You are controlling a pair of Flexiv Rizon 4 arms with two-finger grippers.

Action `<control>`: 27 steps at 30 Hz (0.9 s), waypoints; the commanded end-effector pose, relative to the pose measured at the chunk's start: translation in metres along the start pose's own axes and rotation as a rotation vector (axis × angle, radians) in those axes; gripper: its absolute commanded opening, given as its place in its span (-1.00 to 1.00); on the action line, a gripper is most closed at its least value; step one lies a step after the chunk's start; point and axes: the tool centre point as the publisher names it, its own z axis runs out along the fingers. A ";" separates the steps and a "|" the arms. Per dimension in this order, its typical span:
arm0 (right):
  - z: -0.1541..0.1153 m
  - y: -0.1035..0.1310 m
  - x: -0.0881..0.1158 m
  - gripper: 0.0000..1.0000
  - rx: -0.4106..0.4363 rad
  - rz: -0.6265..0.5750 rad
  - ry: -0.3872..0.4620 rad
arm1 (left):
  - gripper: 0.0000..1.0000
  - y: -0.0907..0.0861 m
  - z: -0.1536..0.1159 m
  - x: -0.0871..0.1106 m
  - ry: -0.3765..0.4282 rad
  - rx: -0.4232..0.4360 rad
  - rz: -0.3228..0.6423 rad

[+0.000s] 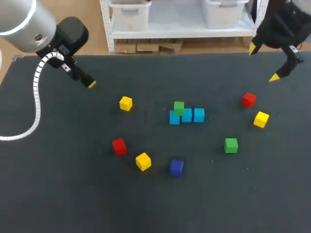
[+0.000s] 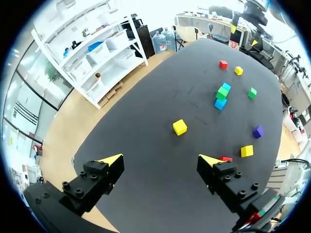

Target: Place the blue cubes, place green cubes on the blue cubes, place the yellow cubes on the green cubes, then place the red cubes on the yellow cubes, and place purple cube on the red cubes.

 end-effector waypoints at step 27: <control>0.031 0.025 -0.032 1.00 -0.133 0.076 -0.073 | 1.00 0.002 0.001 0.000 0.000 0.004 0.002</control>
